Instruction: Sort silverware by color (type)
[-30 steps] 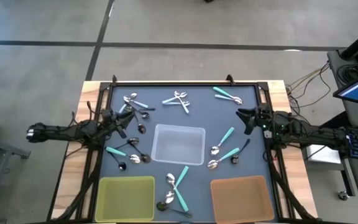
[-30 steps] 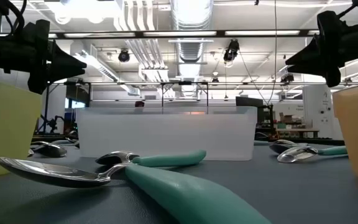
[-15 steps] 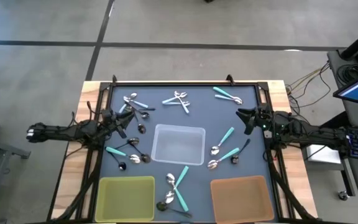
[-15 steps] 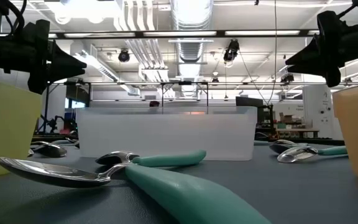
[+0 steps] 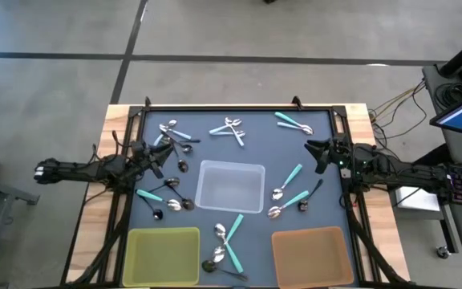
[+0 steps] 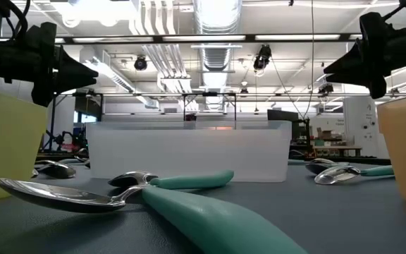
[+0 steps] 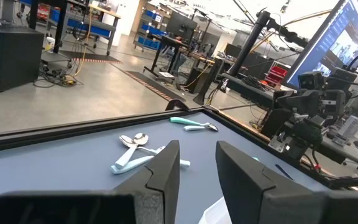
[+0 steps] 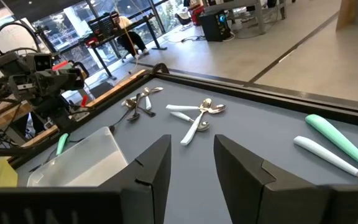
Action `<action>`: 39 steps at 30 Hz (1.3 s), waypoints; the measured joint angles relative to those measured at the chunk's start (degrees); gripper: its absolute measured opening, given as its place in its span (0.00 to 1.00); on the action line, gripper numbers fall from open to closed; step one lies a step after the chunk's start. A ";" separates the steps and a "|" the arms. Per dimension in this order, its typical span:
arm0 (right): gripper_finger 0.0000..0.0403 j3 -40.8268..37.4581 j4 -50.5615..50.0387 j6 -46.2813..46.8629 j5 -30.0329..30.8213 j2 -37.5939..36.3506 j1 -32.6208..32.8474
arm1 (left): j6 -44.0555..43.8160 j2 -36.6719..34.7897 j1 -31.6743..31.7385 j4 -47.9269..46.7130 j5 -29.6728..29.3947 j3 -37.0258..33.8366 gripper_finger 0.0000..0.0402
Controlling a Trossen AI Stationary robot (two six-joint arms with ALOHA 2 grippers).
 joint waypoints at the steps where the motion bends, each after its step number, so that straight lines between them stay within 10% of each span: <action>1: 0.28 0.00 -0.01 0.00 0.02 0.00 0.00 | 0.01 0.02 0.00 0.01 0.01 0.01 0.22; 39: 0.28 0.00 0.34 -1.04 0.13 0.02 0.00 | 0.01 0.00 -0.01 0.00 0.00 0.00 0.22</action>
